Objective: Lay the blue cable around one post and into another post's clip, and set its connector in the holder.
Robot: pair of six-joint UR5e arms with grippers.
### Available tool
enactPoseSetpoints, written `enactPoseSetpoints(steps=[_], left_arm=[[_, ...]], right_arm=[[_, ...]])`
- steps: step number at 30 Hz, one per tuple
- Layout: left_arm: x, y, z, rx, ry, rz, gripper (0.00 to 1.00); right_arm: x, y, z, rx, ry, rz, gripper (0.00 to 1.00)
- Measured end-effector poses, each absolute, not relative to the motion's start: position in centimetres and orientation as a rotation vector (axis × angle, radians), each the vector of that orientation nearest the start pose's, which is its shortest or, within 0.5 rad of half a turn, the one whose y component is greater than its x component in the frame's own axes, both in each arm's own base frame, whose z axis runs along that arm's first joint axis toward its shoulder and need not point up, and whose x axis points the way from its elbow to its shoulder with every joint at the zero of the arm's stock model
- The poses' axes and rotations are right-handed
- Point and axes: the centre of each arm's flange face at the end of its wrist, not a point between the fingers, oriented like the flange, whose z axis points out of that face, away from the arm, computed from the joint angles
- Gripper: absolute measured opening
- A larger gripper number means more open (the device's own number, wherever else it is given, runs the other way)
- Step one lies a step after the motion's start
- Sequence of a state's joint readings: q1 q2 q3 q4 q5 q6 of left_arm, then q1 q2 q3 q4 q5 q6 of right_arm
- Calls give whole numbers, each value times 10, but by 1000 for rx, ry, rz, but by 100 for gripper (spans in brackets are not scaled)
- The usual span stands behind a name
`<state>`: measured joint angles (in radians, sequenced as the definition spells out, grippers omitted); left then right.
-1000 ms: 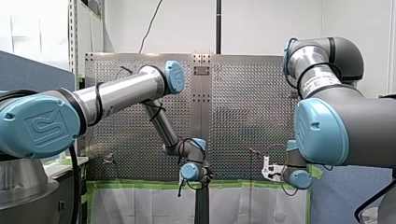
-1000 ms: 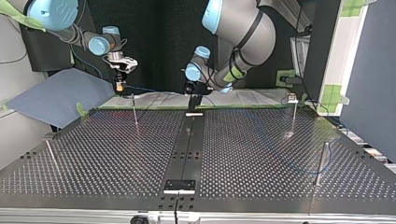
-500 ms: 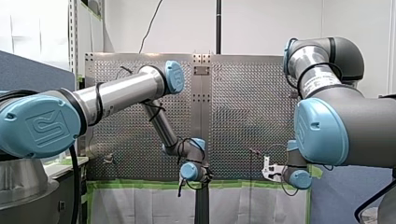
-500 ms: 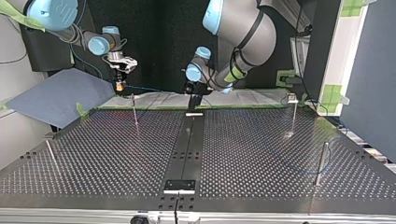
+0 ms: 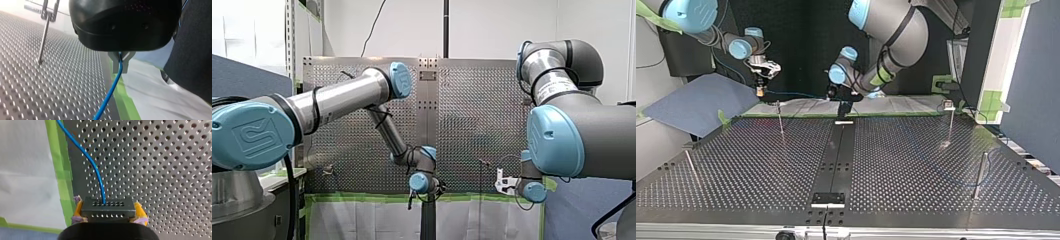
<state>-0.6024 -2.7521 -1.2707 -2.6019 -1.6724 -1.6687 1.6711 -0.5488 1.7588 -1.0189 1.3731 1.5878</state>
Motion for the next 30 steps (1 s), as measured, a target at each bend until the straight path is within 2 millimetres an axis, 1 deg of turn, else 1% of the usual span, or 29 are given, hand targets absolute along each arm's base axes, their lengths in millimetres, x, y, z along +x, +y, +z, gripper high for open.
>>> enactPoseSetpoints(steps=[4, 9, 15, 21, 26, 30], left_arm=[[502, -513, -92, 430, 1868, -391, 0], [494, -526, -79, 446, 1851, -408, 0], [485, -534, -77, 459, 1849, -413, 0], [475, -542, -77, 476, 1849, -413, 0], [467, -549, -76, 483, 1845, -414, 0], [463, -556, -71, 489, 1832, -424, 0]], right_arm=[[205, -560, -99, 1569, -1221, 1321, 0], [199, -564, -91, 1569, -1218, 1307, 0], [192, -569, -80, 1550, -1216, 1303, 0], [186, -572, -77, 1540, -1219, 1299, 0], [169, -578, -76, 1519, -1233, 1291, 0], [160, -581, -75, 1506, -1239, 1300, 0]])
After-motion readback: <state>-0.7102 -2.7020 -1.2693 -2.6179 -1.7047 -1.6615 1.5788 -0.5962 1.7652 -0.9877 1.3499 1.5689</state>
